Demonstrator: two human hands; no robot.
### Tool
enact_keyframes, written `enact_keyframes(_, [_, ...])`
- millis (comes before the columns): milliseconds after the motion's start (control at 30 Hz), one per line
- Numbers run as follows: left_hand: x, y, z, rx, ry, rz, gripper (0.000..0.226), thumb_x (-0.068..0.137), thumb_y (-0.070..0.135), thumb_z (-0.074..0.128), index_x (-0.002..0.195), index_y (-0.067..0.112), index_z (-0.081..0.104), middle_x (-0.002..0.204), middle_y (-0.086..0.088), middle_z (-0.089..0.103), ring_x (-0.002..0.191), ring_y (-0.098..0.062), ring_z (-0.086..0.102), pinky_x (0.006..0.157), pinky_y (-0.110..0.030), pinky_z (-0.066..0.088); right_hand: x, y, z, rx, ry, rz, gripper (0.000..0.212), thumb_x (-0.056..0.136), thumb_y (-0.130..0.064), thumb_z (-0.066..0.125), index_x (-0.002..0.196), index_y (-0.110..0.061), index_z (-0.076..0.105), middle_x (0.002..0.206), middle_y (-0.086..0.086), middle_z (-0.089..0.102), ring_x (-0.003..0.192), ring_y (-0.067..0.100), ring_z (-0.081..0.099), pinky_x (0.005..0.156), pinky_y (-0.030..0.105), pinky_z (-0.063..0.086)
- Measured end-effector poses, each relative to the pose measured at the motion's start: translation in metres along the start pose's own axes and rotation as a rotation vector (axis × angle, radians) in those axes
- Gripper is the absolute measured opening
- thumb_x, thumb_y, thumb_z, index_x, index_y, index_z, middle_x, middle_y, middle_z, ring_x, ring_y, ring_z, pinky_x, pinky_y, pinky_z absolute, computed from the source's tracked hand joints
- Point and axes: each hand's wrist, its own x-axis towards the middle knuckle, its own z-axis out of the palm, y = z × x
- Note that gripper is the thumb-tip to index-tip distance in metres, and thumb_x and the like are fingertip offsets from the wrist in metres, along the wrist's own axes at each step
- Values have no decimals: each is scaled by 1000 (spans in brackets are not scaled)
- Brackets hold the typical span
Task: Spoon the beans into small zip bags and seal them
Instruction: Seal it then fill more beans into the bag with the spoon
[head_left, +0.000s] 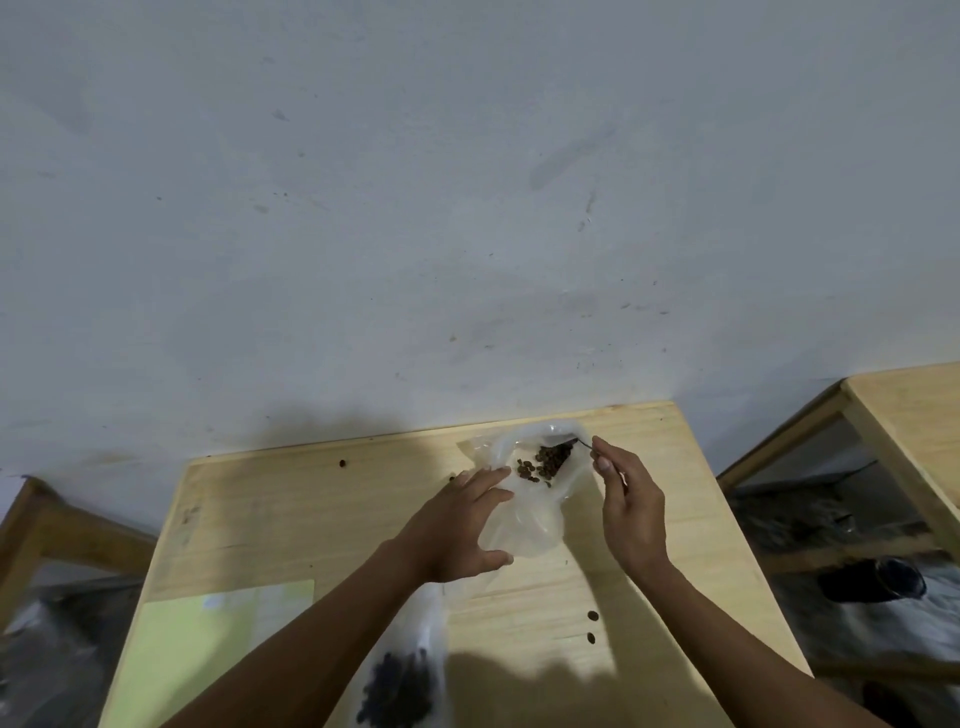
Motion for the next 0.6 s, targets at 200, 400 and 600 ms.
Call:
enact_keyframes(200, [6, 4, 8, -24, -40, -51, 80, 77, 60, 65, 143, 22, 40, 161, 5, 15, 148, -18, 15, 120, -36, 7, -11, 19, 11, -90, 46, 48, 27, 103, -14, 43, 119, -18, 64, 114, -4, 64, 105, 10, 62, 92, 27, 49])
enact_keyframes(400, [9, 14, 16, -115, -44, -105, 81, 78, 57, 67, 144, 21, 38, 163, 3, 4, 149, -15, 10, 122, -34, 9, -12, 23, 13, 192, 205, 443, 30, 104, -18, 39, 114, -4, 64, 110, 10, 66, 91, 22, 62, 78, 35, 54])
enact_keyframes(600, [10, 17, 22, -140, 16, -78, 78, 80, 54, 67, 144, 18, 39, 162, 6, -3, 150, -14, 3, 120, -27, 3, -9, 19, 14, 267, 136, 634, 32, 104, -14, 38, 100, -1, 67, 84, 10, 64, 73, 19, 58, 76, 35, 53])
